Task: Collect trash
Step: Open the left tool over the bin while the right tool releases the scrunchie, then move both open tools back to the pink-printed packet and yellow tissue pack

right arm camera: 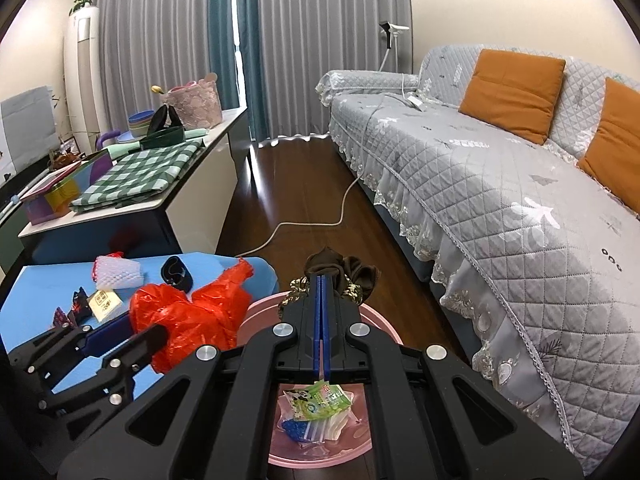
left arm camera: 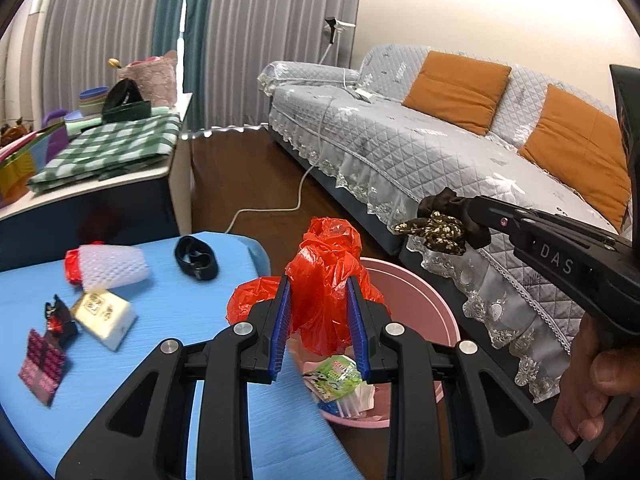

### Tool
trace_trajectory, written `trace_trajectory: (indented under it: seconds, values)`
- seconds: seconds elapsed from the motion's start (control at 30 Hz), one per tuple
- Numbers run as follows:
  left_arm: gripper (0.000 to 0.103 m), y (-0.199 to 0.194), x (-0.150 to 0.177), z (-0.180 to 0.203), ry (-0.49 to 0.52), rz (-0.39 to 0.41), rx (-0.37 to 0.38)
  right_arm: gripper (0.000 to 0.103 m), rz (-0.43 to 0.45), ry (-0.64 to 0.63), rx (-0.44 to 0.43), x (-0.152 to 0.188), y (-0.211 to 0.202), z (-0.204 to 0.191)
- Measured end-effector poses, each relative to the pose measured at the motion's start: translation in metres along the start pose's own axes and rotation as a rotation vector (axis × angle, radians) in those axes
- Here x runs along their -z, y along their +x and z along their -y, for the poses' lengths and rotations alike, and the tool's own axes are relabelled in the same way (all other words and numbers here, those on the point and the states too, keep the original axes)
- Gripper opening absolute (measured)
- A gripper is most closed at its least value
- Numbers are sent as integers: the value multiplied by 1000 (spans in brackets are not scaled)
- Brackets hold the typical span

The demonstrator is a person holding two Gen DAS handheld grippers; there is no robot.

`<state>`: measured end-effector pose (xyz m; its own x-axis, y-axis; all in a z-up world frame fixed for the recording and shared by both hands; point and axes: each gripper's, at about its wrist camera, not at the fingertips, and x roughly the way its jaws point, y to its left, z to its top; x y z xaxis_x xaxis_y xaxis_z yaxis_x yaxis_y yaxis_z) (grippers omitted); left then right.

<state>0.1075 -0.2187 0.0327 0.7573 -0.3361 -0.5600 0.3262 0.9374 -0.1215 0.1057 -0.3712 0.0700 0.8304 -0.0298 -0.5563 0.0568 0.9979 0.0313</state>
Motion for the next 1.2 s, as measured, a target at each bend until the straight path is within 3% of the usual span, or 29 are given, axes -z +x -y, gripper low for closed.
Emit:
trace_trajectory:
  seconds: [0.1,0.23,0.33,0.4,0.77,1.2]
  values:
    - [28,7,-1,3,-1,-11,12,1,-10,6,3,0,5,2]
    - [44,14,0,1,-29,-29,28,9,-26,27,10,0,10,7]
    - [44,14,4,-3,-43,-36,19,31,-31,42,18,1,11,9]
    - [44,13,7,-6,-53,-40,14,34,-31,45,21,1,11,9]
    - [44,-20,10,-41,-107,-11,-26,35,-32,61,10,1,8,-2]
    - [44,-75,36,-125,-230,44,-140,35,-9,9,-89,4,1,-69]
